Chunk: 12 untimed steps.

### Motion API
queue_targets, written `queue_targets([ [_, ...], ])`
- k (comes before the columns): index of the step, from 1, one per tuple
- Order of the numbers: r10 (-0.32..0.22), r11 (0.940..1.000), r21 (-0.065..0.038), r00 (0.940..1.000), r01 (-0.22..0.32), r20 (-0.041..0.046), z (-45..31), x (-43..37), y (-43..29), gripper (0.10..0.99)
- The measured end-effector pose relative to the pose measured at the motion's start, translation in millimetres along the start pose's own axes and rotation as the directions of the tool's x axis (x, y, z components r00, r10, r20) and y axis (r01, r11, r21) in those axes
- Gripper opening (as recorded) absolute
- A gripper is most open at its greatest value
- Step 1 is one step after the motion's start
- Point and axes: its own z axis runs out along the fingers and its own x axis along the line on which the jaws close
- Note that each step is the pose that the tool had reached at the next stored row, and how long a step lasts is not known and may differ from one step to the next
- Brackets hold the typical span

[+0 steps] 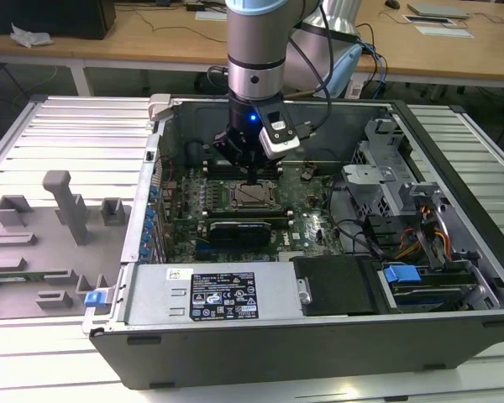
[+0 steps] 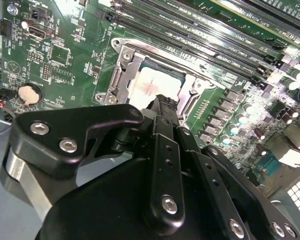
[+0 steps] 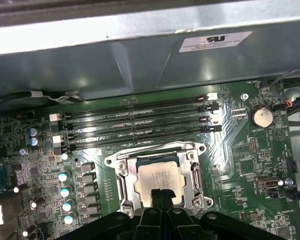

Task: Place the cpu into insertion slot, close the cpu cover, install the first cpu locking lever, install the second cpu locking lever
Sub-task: 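Install the first cpu locking lever, then install the second cpu locking lever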

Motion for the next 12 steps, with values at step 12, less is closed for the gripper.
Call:
queue_targets([
  [12,0.0,1.0,0.002,0.9999,0.0,-0.0118,0.0,0.0,0.0,0.106],
])
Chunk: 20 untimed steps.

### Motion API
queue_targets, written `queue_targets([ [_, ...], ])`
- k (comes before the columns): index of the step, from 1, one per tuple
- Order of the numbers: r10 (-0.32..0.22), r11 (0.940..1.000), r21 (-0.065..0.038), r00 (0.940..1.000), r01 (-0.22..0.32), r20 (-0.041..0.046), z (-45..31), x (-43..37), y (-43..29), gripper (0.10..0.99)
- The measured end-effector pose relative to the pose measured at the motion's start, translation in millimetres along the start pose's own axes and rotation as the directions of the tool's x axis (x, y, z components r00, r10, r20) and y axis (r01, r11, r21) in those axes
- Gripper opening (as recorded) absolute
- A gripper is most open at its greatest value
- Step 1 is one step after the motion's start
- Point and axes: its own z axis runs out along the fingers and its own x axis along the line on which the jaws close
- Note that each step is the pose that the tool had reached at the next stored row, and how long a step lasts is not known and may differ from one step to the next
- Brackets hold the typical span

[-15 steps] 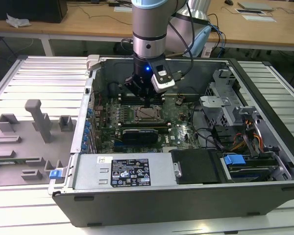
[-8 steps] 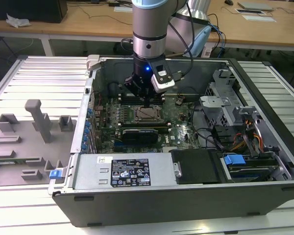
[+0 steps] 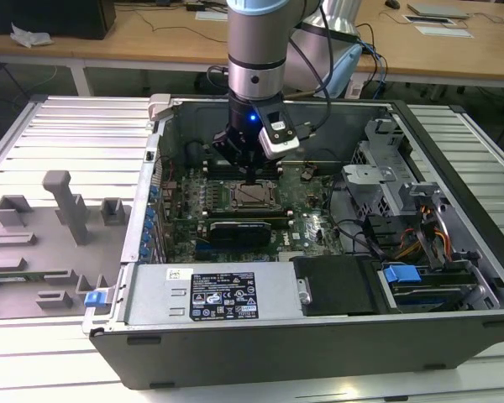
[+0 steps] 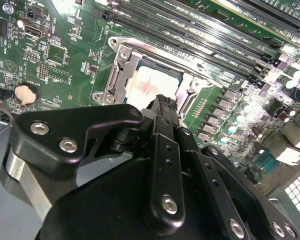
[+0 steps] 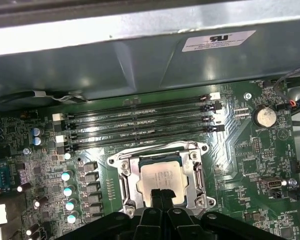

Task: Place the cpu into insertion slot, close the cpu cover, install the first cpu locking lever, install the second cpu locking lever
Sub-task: 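Install the second cpu locking lever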

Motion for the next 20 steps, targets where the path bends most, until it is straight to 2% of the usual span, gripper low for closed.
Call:
queue_targets([
  [7,0.0,1.0,0.001,1.0,0.0,-0.0085,0.0,0.0,0.0,0.106],
  [11,0.0,1.0,0.001,1.0,0.0,-0.0092,-1.3,0.0,0.2,0.106],
  [14,0.0,1.0,0.001,1.0,0.0,-0.0092,-8.2,-0.2,0.4,0.106],
  [15,0.0,1.0,0.001,1.0,0.0,-0.0092,-16.0,-0.4,0.5,0.106],
  [20,0.0,1.0,0.002,1.0,0.0,-0.0093,-17.4,-0.6,-0.3,0.106],
])
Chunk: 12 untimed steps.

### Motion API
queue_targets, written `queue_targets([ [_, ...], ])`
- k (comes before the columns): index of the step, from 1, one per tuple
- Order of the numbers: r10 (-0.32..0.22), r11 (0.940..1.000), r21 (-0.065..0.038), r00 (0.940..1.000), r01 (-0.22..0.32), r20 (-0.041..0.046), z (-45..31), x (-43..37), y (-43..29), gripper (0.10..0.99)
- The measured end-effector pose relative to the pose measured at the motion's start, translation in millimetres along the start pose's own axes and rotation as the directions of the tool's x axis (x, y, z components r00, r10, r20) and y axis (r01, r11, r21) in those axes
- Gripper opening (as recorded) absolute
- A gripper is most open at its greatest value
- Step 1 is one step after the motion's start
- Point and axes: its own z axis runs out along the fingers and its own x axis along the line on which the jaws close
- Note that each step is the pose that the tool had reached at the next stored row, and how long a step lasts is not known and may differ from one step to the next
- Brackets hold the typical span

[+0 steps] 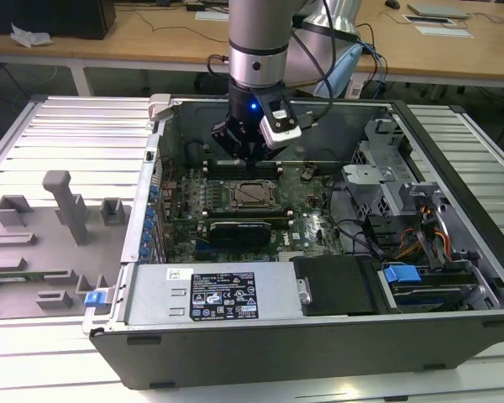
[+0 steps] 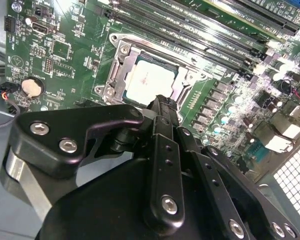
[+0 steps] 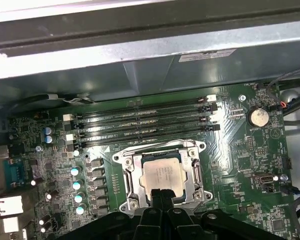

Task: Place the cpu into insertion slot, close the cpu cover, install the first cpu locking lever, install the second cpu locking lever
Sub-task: 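Install the second cpu locking lever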

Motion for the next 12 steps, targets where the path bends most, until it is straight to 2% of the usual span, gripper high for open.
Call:
queue_targets([
  [5,0.0,1.0,0.0,1.0,0.0,0.0002,0.0,-1.2,-8.6,0.106],
  [12,0.0,1.0,-0.001,1.0,0.0,0.0001,0.0,-4.6,-31.9,0.106],
])
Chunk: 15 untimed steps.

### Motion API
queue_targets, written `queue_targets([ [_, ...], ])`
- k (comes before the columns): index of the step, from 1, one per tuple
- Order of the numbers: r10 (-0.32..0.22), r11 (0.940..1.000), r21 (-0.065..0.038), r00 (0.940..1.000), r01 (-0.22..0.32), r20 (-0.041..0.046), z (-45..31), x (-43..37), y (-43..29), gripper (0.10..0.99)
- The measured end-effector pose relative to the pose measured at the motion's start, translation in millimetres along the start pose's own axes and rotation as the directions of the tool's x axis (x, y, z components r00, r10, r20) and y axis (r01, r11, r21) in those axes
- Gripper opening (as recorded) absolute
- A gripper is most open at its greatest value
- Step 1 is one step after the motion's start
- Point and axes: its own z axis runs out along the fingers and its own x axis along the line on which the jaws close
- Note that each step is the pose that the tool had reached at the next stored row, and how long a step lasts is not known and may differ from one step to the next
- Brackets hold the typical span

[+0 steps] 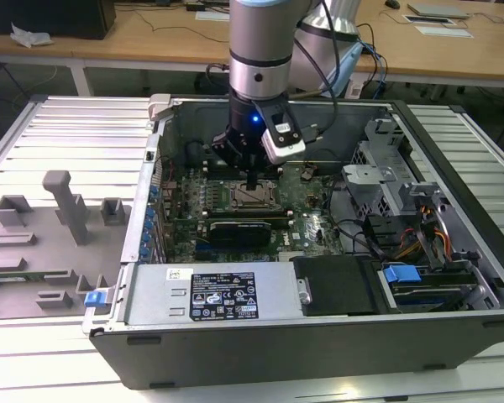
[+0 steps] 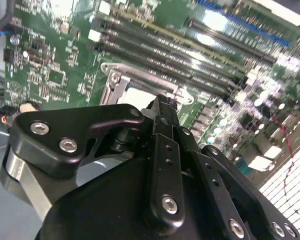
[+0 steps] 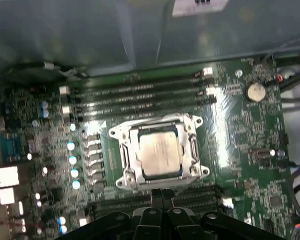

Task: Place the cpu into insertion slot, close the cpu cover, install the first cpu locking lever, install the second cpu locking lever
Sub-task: 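Install the second cpu locking lever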

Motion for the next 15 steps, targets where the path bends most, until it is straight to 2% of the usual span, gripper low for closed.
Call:
queue_targets([
  [3,0.0,1.0,-0.005,1.0,0.0,-0.0005,3.3,-0.8,-6.4,0.106],
  [6,0.0,0.9997,-0.022,1.0,0.0,-0.0031,8.0,0.1,-8.4,0.106],
  [9,0.0,0.9994,-0.035,1.0,0.0,-0.0049,13.7,4.0,-11.2,0.106],
  [15,0.0,0.9992,-0.039,1.0,0.0,-0.0055,24.0,10.3,-13.3,0.106],
])
